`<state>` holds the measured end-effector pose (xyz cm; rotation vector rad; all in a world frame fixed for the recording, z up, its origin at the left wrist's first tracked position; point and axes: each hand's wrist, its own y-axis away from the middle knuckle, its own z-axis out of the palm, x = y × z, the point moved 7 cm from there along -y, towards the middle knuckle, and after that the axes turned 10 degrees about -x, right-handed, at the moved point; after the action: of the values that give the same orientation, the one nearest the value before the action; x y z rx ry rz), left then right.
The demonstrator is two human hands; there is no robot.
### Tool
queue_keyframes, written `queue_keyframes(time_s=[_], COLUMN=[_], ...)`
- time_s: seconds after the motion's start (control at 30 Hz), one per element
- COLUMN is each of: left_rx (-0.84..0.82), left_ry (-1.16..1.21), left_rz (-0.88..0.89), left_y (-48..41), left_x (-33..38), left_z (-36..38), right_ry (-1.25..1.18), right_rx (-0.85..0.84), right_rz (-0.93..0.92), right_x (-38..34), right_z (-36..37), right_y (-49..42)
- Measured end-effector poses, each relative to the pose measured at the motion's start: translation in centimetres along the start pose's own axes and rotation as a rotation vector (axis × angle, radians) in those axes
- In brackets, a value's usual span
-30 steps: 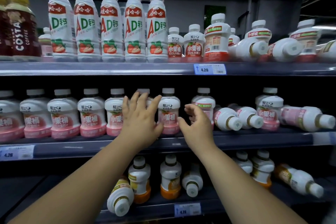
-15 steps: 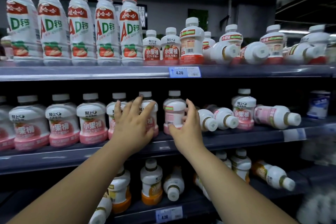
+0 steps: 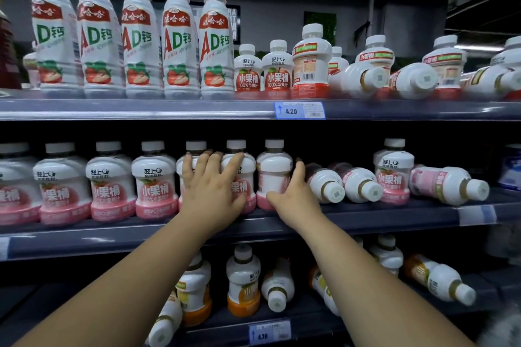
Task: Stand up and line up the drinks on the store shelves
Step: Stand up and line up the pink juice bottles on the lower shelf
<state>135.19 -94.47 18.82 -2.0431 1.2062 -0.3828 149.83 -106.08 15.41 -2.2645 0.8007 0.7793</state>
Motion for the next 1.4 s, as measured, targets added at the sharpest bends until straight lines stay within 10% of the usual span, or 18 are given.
queue_keyframes(time_s=[0.87,1.13,1.4], left_rx=[-0.007,0.153,-0.033], left_ry=[0.067,0.286,0.422], left_rz=[-0.001,0.292,0.139], left_y=[0.0,-0.6,-2.4], left_x=[0.3,10.8,17.7], left_z=[-0.3,-2.7,1.2], right_ry=[-0.087,-0.149,-0.032], right_rx=[0.113,0.297,0.331], right_rz=[-0.158,-0.36,-0.237], right_x=[1.0,2.0,10.6], right_z=[-0.6,-10.3,-15.1], right_y=[0.8,4.1,2.7])
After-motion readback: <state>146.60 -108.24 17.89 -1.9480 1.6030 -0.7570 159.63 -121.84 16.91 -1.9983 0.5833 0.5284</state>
